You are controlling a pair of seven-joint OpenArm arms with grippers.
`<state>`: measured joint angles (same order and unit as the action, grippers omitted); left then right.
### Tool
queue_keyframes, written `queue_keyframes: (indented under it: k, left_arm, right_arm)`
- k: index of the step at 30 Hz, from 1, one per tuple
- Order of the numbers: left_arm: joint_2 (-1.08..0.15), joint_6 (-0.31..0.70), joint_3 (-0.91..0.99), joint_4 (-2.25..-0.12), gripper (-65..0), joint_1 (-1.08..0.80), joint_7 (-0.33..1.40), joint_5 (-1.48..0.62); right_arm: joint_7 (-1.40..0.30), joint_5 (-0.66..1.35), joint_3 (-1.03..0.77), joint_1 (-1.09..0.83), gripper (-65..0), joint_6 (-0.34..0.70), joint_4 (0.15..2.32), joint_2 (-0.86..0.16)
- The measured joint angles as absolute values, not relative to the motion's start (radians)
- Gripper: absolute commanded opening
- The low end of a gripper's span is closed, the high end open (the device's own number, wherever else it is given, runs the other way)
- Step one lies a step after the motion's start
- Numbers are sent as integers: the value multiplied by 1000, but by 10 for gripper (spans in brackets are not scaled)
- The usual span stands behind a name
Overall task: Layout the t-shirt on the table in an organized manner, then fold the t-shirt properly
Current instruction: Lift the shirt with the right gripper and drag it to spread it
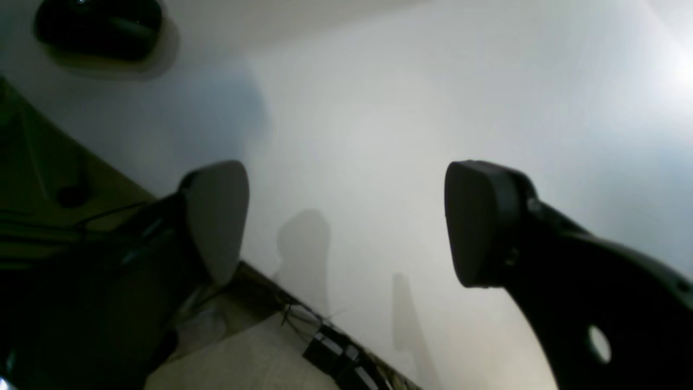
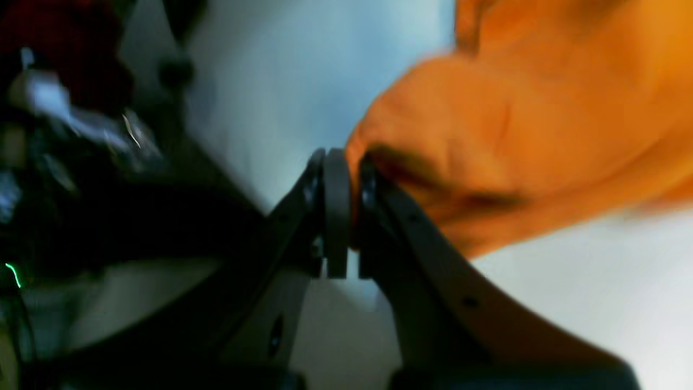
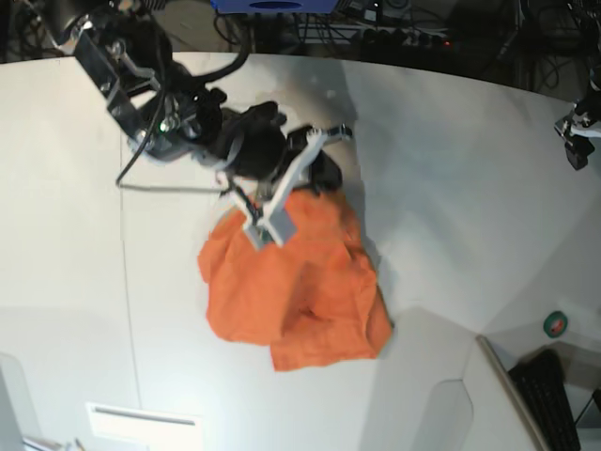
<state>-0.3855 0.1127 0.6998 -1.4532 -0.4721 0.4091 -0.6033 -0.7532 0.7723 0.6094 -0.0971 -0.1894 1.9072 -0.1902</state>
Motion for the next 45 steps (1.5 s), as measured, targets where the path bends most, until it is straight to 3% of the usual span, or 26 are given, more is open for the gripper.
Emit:
queue_keyframes:
  k: [6, 11, 12, 15, 17, 20, 25, 31, 37, 45]
  left_arm:
    - [-388, 113, 699, -1452, -109, -447, 411, -604]
    - [-387, 105, 696, -1446, -109, -430, 416, -603]
    - [-389, 107, 696, -1446, -109, -429, 415, -604]
    - [-386, 113, 695, -1446, -109, -419, 412, -604]
    - [-386, 113, 694, -1446, -109, -419, 412, -604]
    - [-389, 110, 696, -1446, -109, -420, 413, -603]
    - [-388, 113, 696, -1446, -109, -418, 413, -604]
    - [-386, 110, 696, -1446, -109, -425, 416, -605]
    - [-387, 113, 698, -1433, -109, -426, 409, -604]
    - [-385, 110, 699, -1383, -109, -427, 416, -604]
  right_arm:
    - [-722, 689, 547, -156, -650, -178, 1821, -245]
    - [-954, 716, 507, -136, -650, -167, 1789, -234]
    - [-978, 704, 500, -138, -606, -167, 1781, -238]
    - [-1021, 694, 486, -179, -318, -172, 1788, -261]
    - [-1024, 695, 493, -236, -255, -173, 1804, -283]
    - [-1028, 698, 501, -286, -255, -167, 1851, -331]
    - [-870, 698, 489, -228, -255, -171, 1971, -371]
    - [-849, 686, 545, 48, -255, -174, 1751, -335]
    - [-851, 704, 725, 255, -254, -163, 1586, -299]
    - [-747, 706, 838, 369, -254, -159, 1332, -244]
